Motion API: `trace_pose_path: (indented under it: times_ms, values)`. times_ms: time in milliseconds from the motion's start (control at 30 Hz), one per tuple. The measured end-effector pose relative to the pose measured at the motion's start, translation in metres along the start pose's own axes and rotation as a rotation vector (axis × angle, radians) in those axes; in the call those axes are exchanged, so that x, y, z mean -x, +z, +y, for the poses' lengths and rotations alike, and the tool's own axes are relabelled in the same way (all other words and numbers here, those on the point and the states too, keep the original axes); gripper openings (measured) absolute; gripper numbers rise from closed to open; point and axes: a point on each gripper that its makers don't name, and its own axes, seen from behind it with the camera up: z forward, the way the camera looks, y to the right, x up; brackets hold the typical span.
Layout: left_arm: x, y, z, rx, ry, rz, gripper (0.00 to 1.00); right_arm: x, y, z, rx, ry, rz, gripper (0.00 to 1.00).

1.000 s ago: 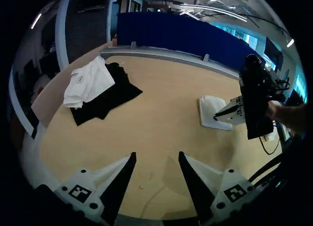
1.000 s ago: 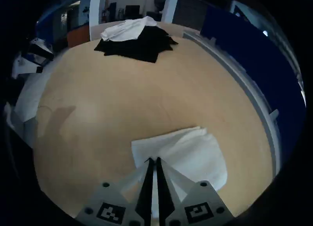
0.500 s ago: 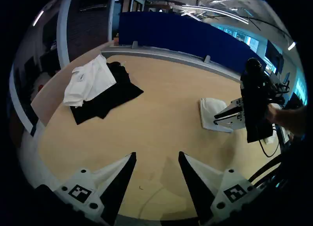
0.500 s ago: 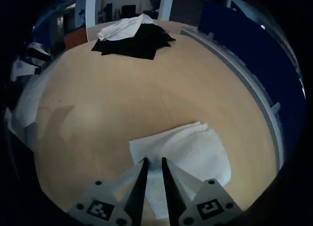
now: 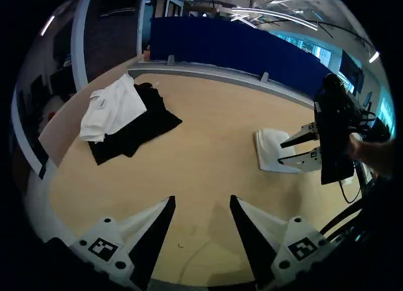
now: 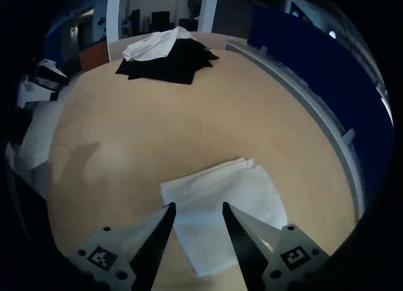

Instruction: Fold towel

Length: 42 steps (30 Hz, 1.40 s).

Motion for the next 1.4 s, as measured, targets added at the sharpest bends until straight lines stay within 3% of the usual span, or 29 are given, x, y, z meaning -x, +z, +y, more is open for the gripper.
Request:
trace_pose_path:
  times_ms: [200, 700, 1000, 1400]
  values:
    - [-0.004, 0.001, 0.002, 0.005, 0.007, 0.005, 0.79, 0.01, -0.012, 0.003, 0.016, 0.012, -0.006, 0.71]
    - [-0.008, -0.002, 0.011, 0.019, 0.018, 0.008, 0.8, 0.068, -0.039, 0.005, 0.054, 0.089, -0.073, 0.71]
    - [-0.009, 0.001, 0.016, 0.028, 0.026, 0.007, 0.8, 0.084, -0.042, 0.005, 0.062, 0.111, -0.093, 0.71]
    - [-0.01, 0.0, 0.018, 0.031, 0.025, 0.008, 0.8, 0.099, -0.034, 0.0, 0.048, 0.151, -0.114, 0.47]
